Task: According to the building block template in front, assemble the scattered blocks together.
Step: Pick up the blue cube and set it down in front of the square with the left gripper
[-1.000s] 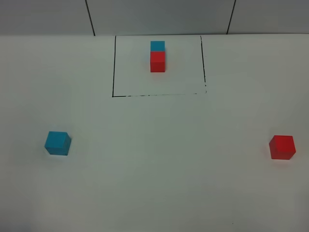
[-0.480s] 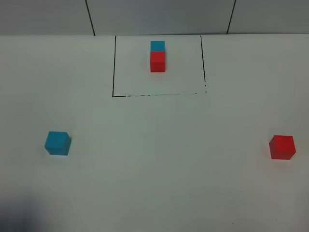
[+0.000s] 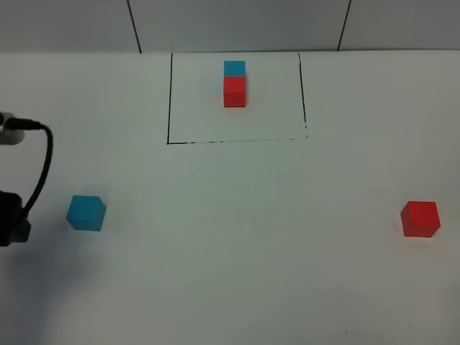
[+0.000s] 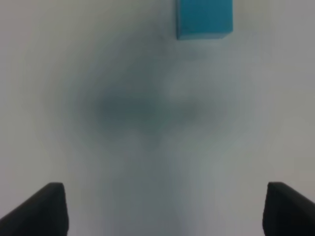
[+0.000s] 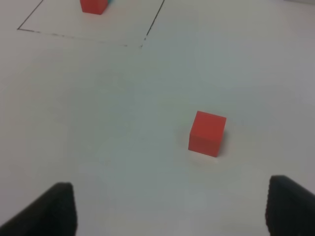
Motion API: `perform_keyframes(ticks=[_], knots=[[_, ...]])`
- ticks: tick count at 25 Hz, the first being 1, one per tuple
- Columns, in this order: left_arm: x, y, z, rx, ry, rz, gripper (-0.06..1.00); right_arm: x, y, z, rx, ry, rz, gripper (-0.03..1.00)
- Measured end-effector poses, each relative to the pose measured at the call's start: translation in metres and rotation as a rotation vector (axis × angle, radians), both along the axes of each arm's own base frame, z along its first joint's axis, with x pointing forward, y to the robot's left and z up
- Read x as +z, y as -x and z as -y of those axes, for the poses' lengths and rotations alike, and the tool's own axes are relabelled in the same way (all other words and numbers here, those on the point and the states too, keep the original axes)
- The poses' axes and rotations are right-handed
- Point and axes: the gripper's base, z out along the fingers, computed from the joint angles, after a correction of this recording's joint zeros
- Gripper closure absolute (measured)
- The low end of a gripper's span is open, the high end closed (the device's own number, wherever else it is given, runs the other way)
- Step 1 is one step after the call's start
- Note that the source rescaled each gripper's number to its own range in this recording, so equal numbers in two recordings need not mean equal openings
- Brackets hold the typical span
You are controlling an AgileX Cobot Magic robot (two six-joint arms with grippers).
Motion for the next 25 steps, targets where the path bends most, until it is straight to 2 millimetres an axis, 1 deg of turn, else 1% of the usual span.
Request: perform_keyframes(ticks=[3, 6, 9, 11, 15, 25], knots=[[-0.018, -0.023, 0.002, 0.009, -0.004, -0.085, 0.05, 0.0, 0.0, 0.0, 0.0, 0.0, 0.0, 0.38], [-0.031, -0.043, 0.004, 0.022, -0.006, -0.117, 0.05, 0.0, 0.0, 0.0, 0.0, 0.0, 0.0, 0.38], [-0.042, -0.058, 0.01, 0.019, -0.01, -0.124, 0.05, 0.0, 0.0, 0.0, 0.0, 0.0, 0.0, 0.38], [-0.047, -0.066, 0.019, -0.003, -0.012, -0.125, 0.05, 0.0, 0.0, 0.0, 0.0, 0.0, 0.0, 0.38], [-0.056, -0.077, 0.031, 0.005, -0.003, -0.102, 0.05, 0.0, 0.0, 0.0, 0.0, 0.0, 0.0, 0.38], [-0.083, -0.09, 0.036, 0.029, -0.002, -0.128, 0.05, 0.0, 0.0, 0.0, 0.0, 0.0, 0.0, 0.39]])
